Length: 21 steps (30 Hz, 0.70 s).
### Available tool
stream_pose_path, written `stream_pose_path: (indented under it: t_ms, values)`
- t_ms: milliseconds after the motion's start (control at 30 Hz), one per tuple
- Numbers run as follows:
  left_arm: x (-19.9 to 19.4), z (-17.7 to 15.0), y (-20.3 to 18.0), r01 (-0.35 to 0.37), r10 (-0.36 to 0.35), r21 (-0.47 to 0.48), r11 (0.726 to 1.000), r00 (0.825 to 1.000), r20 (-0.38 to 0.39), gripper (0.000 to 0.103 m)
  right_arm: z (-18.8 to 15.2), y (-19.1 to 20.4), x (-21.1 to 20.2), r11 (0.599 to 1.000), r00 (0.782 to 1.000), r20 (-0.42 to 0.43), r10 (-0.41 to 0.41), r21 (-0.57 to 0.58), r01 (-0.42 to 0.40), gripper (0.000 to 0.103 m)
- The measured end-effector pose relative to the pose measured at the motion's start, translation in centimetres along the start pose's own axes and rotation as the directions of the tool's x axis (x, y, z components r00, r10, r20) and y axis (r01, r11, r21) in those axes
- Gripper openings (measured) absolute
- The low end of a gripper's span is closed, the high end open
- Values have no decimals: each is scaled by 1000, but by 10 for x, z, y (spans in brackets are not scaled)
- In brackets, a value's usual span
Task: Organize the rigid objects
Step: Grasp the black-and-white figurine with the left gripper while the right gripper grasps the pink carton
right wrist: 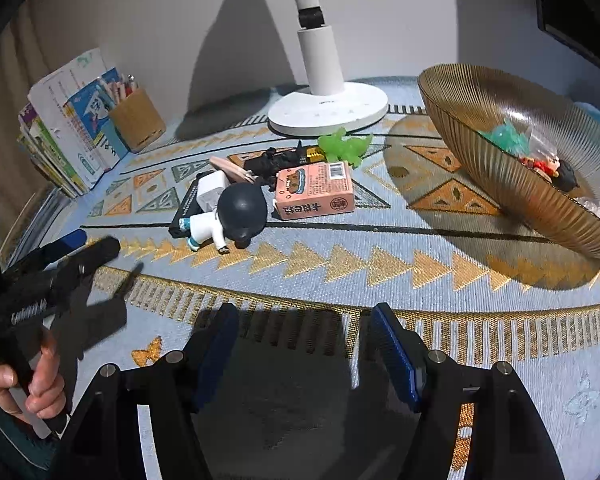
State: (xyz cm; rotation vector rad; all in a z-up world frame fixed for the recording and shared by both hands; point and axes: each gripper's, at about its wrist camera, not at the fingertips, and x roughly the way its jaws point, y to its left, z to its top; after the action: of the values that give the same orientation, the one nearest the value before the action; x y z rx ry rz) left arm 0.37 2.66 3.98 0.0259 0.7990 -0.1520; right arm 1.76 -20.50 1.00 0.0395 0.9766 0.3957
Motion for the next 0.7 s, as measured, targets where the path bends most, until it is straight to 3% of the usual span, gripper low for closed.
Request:
stream_pose_path:
  t_ms: [100, 233, 333, 400, 467, 533, 700]
  values:
    - [3, 10, -21, 66, -64, 130, 989, 998, -19, 98, 12, 5, -3, 999, 999, -45, 12, -40, -14, 67]
    - [13, 25, -42, 105, -103, 231, 967, 994, -20, 97, 32, 18, -12, 985, 998, -3, -63, -162, 61, 67]
    - [27, 30, -54, 119, -111, 283, 952, 993, -44, 85, 43, 16, -4, 977, 997, -9, -75, -199, 72, 67]
    - [37, 31, -59, 123, -106, 303, 945, 992, -74, 80, 49, 9, 7, 982, 998, -38, -45, -183, 38, 67]
    - [45, 31, -63, 153, -129, 312, 938, 987, -98, 80, 55, 2, 17, 989, 998, -63, 9, -144, -18, 57]
    - [51, 32, -65, 153, -126, 327, 932, 987, -104, 80, 63, -4, 24, 993, 996, -61, 61, -99, -67, 56]
    - [65, 28, -78, 142, -98, 371, 918, 986, -135, 65, 81, -8, 40, 996, 999, -31, 38, -74, -40, 56]
